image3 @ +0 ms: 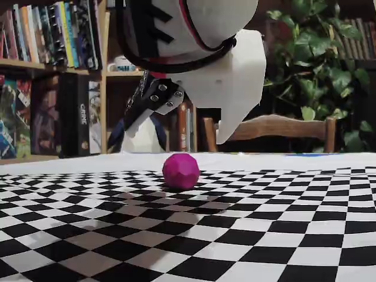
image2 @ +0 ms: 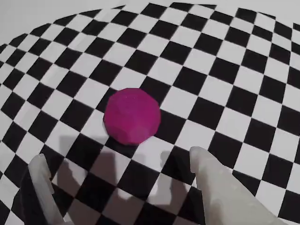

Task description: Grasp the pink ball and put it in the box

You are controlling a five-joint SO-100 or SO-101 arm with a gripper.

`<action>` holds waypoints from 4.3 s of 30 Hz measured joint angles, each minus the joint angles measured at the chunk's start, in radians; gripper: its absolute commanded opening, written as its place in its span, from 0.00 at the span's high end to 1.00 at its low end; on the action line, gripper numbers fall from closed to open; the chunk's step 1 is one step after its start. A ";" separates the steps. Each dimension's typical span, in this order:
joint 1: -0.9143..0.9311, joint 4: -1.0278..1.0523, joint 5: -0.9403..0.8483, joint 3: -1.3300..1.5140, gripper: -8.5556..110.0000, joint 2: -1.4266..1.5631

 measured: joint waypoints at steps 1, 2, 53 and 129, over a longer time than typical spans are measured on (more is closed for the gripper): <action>0.002 0.000 0.000 -0.009 0.62 -0.008; 0.005 0.003 0.000 -0.015 0.62 -0.011; 0.008 0.069 0.000 -0.345 0.62 -0.276; 0.008 0.094 0.000 -0.545 0.62 -0.454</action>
